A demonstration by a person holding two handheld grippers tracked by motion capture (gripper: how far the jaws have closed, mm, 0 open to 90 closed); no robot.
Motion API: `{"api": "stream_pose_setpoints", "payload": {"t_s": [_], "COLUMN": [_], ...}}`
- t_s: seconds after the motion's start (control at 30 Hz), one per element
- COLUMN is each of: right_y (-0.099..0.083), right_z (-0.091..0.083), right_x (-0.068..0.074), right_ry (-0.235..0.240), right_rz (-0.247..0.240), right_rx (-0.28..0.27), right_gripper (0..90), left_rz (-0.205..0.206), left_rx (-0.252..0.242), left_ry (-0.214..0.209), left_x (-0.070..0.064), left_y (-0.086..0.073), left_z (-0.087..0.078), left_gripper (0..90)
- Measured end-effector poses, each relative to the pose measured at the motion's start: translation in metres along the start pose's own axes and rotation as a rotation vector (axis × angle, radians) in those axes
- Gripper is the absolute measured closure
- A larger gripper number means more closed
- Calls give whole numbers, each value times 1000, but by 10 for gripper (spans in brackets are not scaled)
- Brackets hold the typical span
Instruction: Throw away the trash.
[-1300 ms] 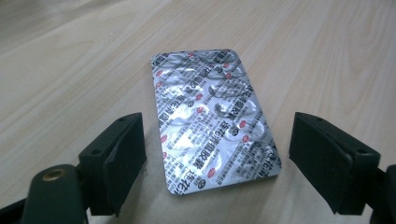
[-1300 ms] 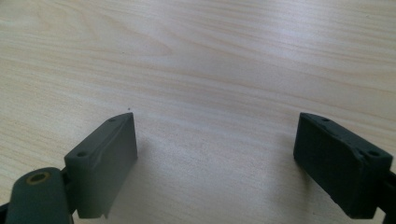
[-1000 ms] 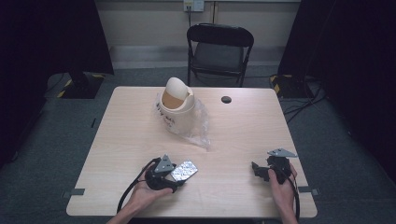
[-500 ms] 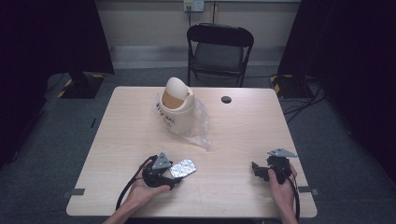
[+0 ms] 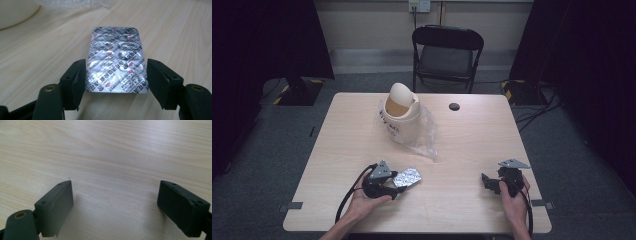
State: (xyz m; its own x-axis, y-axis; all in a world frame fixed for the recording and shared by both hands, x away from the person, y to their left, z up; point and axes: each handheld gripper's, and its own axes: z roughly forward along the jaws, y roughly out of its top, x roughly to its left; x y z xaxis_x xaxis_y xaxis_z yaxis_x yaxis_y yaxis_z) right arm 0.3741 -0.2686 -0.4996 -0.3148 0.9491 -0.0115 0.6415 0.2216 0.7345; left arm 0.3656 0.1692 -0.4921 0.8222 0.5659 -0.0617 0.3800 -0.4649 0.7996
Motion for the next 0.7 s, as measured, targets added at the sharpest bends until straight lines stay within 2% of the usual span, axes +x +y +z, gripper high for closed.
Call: {"api": "stream_pose_setpoints", "payload": {"t_s": [0.2, 0.37, 0.4, 0.43, 0.47, 0.5, 0.57, 0.6, 0.7], "right_y": [0, 0, 0, 0, 0, 0, 0, 0, 0], "right_z": [0, 0, 0, 0, 0, 0, 0, 0, 0], "right_x": [0, 0, 0, 0, 0, 0, 0, 0, 0], "right_ry": [0, 0, 0, 0, 0, 0, 0, 0, 0], "right_rz": [-1, -1, -1, -1, -1, -1, -1, -1, -1], "right_rx": [0, 0, 0, 0, 0, 0, 0, 0, 0], "right_gripper": [127, 126, 126, 126, 126, 126, 126, 126, 126], "left_rz": [-21, -23, -39, -37, -72, -86, -83, -65, -68], "left_rx": [-36, -56, -64, -67, -83, -91, -89, -81, -93], "left_ry": [2, 21, 14, 21, 19, 14, 21, 32, 40], "left_x": [4, 11, 11, 13, 17, 19, 19, 20, 26], "left_y": [2, 5, 5, 6, 7, 7, 8, 10, 12], "left_z": [-8, -16, -17, -19, -21, -21, -22, -24, -29], "left_gripper": [341, 341, 341, 341, 341, 341, 341, 341, 341]}}
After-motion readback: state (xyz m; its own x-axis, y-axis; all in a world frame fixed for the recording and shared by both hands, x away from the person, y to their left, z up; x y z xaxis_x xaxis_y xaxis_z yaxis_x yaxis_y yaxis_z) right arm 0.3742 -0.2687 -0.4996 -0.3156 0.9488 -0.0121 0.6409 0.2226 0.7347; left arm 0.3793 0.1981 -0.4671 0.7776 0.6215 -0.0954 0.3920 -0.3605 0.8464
